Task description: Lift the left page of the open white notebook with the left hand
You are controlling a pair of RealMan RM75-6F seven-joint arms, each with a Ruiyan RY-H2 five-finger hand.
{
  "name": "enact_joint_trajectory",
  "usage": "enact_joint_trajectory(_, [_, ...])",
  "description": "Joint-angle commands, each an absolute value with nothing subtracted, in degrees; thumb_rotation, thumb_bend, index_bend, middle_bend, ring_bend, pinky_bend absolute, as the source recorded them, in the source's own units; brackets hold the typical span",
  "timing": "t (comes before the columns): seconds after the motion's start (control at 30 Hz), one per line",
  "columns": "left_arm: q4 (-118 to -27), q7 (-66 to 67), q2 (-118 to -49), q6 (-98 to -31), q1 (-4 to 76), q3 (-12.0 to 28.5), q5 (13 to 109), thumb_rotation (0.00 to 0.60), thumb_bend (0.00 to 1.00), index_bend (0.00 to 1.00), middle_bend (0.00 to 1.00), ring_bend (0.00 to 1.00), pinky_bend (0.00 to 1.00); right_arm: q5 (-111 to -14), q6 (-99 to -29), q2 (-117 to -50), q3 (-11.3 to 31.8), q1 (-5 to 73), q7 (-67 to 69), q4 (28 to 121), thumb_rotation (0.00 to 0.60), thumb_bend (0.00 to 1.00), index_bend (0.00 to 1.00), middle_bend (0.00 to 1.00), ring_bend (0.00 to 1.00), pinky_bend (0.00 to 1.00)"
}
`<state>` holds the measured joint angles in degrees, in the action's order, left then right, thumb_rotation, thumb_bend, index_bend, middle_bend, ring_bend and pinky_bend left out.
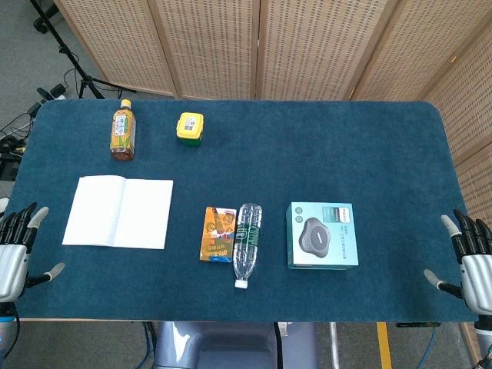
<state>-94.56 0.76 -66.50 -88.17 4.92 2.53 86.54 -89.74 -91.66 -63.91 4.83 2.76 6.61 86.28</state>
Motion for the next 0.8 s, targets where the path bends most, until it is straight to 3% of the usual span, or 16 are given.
enact_joint_trajectory(0.03, [-94.54,0.45,-66.33,-87.91,4.93,2.44,86.64,0.600,0.06,0.00,0.00,0.00,0.00,-89.31,-91.66,-63.93,5.06,2.70,7.20,86.32,0.600,0.00,0.00,0.00,0.00,0.00])
enact_joint_trajectory(0.3, [-94.47,-0.49,-66.04,-87.04,5.14,2.23,86.77,0.600,0.06,0.00,0.00,0.00,0.00,-89.80,-91.34,-63.53,4.64,2.72,8.56,86.59,0.600,0.00,0.00,0.00,0.00,0.00])
enact_joint_trajectory(0.47, [-92.83,-2.20,-66.51,-82.50,7.01,2.18,85.44,0.600,0.10,0.00,0.00,0.00,0.00,-89.51,-91.04,-63.40,4.71,2.79,9.03,86.65,0.600,0.00,0.00,0.00,0.00,0.00])
enact_joint_trajectory(0.7, [-77.36,-7.79,-75.73,-75.47,11.86,3.47,84.41,0.600,0.28,0.00,0.00,0.00,0.00,-89.91,-90.73,-63.10,4.47,2.95,9.85,86.67,0.600,0.00,0.00,0.00,0.00,0.00])
enact_joint_trajectory(0.8, [-69.59,-10.19,-80.54,-74.46,13.29,3.79,84.78,0.600,0.30,0.00,0.00,0.00,0.00,-90.03,-90.64,-62.98,4.40,3.01,10.22,86.62,0.600,0.00,0.00,0.00,0.00,0.00])
